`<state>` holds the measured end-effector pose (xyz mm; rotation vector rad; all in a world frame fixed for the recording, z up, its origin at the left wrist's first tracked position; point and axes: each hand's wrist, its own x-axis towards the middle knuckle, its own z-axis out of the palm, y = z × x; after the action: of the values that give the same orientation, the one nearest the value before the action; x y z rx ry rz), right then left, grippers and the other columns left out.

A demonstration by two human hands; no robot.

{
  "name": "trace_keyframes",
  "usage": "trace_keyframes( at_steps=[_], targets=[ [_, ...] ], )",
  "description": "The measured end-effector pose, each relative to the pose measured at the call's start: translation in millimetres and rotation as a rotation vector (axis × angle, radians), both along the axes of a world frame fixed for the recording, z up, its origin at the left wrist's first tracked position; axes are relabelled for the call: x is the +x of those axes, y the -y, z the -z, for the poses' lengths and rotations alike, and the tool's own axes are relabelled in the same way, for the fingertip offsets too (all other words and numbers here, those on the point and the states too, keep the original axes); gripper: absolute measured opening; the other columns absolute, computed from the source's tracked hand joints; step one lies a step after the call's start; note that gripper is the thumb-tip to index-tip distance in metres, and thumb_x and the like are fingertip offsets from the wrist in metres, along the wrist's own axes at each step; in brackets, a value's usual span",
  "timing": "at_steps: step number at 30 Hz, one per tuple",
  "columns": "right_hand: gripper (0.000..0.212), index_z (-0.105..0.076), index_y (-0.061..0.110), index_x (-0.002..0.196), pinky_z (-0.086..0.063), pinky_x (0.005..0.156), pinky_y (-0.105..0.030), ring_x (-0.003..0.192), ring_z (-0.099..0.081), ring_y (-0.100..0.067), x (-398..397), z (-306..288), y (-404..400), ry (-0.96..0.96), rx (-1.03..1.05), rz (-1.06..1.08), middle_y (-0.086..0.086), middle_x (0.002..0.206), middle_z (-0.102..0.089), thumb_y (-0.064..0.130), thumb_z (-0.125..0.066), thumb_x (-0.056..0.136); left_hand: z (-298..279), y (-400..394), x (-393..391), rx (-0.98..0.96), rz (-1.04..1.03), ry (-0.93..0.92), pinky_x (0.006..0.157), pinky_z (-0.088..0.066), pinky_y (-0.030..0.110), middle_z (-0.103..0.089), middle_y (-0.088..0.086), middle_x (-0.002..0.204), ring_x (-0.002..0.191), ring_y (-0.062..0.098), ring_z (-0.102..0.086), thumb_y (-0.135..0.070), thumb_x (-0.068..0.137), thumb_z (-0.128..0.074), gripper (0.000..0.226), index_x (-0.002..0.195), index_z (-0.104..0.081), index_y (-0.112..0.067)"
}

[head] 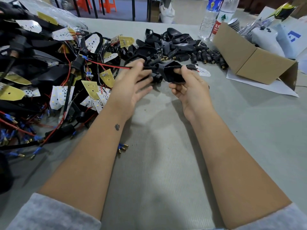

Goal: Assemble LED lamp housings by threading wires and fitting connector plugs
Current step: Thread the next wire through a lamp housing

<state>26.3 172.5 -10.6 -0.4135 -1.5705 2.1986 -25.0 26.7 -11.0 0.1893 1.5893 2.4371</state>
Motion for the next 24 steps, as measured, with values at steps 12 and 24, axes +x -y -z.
trace_keyframes(
  at_steps=[12,24],
  targets=[
    [0.018,-0.073,0.016,0.09,-0.049,0.068,-0.024,0.064,-0.063,-0.013,3,0,1,0.019,0.114,-0.099,-0.004,0.093,-0.073,0.023,-0.057,0.097,4,-5,6,-0.026,0.032,-0.218,0.09,-0.056,0.041,-0.073,-0.002,0.105,0.106,0.022,-0.069,-0.021,0.103,-0.047,0.016,0.101,-0.063,-0.023],
    [0.021,-0.073,0.012,0.087,-0.05,0.064,-0.023,0.064,-0.062,-0.013,0,1,-2,0.033,0.068,-0.055,-0.003,0.085,-0.073,0.023,-0.058,0.097,-1,5,-2,0.21,-0.102,-0.112,0.08,-0.056,0.03,-0.074,0.006,0.095,0.093,0.019,-0.072,-0.027,0.102,-0.049,0.017,0.106,-0.062,-0.017]
  ],
)
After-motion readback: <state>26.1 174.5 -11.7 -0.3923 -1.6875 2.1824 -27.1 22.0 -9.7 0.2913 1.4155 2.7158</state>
